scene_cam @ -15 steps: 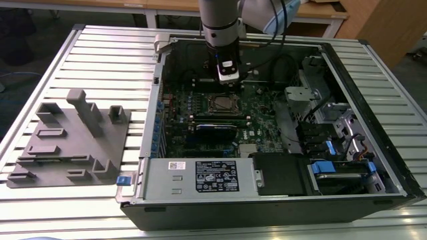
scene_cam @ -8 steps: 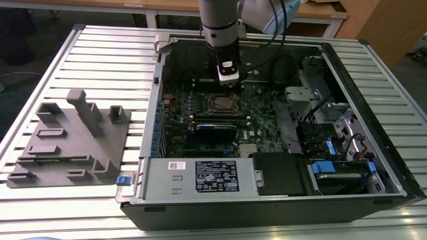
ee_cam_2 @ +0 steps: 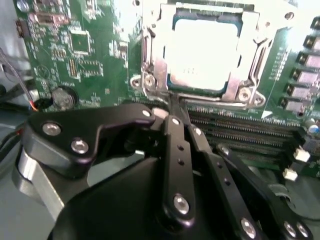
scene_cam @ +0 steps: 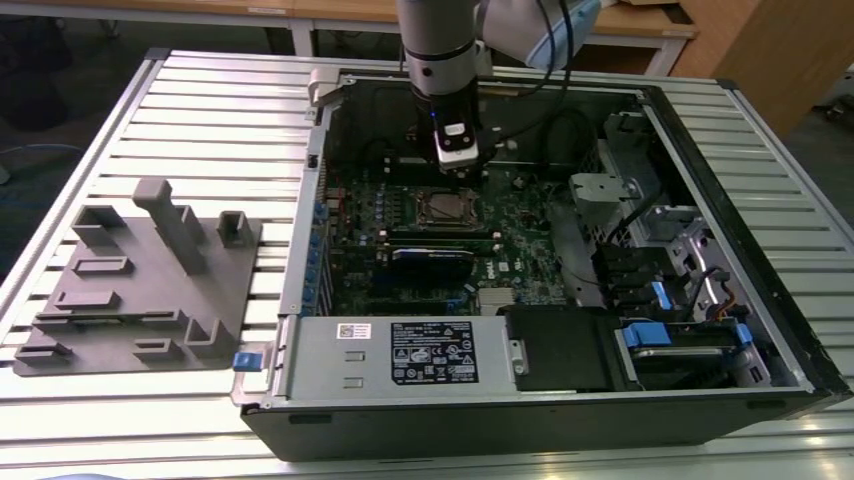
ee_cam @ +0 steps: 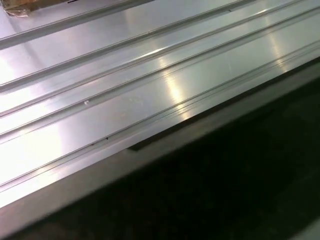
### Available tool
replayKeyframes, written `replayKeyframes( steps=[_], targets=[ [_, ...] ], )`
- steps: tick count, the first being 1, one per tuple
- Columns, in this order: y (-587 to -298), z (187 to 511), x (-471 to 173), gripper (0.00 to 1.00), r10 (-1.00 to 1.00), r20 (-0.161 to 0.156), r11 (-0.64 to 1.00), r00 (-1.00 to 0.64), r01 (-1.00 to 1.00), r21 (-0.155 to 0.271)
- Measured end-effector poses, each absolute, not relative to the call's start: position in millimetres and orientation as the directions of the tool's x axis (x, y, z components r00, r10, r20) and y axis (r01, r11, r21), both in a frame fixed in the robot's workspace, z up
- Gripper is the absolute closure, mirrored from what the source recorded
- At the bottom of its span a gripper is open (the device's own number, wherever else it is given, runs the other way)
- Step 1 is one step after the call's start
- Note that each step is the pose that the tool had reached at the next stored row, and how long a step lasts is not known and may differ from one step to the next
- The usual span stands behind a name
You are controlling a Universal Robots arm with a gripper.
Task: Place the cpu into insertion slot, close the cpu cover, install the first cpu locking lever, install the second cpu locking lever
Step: 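Install the first cpu locking lever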
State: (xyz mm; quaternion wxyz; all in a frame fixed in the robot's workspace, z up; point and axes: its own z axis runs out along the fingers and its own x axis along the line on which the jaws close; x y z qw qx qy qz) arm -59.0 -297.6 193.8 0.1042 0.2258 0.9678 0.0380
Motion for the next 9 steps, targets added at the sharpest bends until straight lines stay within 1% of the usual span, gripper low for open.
replayKeyframes(
  steps=[9],
  targets=[
    [-297.5, 192.5, -56.5, 0.89, 0.445, -0.184, 0.895, -0.876, 0.429, 0.122]
  ],
)
